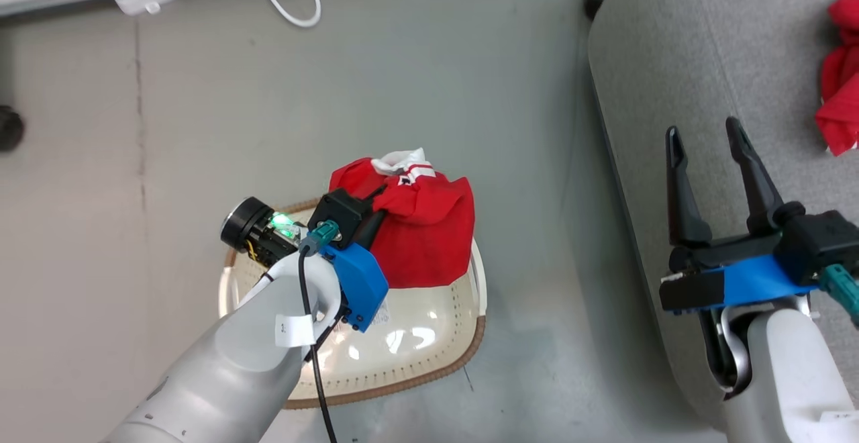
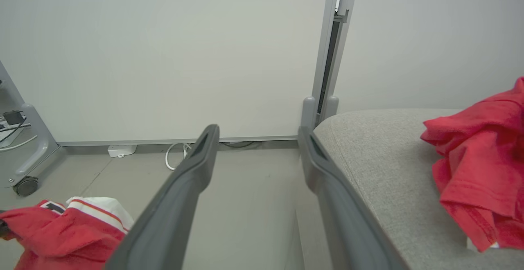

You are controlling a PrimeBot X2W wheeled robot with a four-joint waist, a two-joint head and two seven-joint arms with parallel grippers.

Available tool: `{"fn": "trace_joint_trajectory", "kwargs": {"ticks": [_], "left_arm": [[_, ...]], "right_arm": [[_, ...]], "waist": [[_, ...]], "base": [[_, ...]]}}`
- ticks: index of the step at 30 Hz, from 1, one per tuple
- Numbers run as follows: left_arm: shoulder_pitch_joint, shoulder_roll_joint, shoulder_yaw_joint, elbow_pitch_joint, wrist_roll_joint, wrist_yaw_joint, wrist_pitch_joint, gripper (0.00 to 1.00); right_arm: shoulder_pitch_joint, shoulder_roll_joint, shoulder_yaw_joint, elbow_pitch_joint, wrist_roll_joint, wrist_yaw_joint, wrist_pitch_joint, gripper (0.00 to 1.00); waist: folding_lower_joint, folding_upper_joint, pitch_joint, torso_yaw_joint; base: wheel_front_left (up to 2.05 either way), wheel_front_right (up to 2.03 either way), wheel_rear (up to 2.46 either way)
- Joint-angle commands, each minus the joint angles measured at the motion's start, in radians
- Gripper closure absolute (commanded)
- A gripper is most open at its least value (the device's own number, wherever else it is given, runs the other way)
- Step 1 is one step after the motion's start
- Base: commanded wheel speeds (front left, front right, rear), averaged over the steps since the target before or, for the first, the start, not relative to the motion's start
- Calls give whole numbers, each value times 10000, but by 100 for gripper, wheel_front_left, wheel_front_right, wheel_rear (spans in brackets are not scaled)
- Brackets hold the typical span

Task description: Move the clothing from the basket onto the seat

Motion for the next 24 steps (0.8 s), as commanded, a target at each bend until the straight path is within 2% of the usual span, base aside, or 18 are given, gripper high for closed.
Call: {"fn": "trace_joint_trajectory", "kwargs": {"ticks": [1,7,12,24], "left_arm": [[167,105,311,-300,211,96,-49,100],[501,311,1301,-1217,816,258,-48,100],[722,285,2035,-1833,1209,191,-50,100],[1018,-36,2898,-2673,1928,9,-49,100]], "right_arm": [[227,3,-5,58,-26,1,-4,0],[657,1,35,232,45,1,-5,0],[1005,1,1,359,94,1,-4,0],[1693,1,32,605,128,1,-4,0]], "waist": [[2,-1,-536,215],[2,-1,-1361,330],[2,-1,-2043,414],[2,-1,-3299,433]], "base": [[0,0,0],[0,0,0],[0,0,0],[0,0,0]]}}
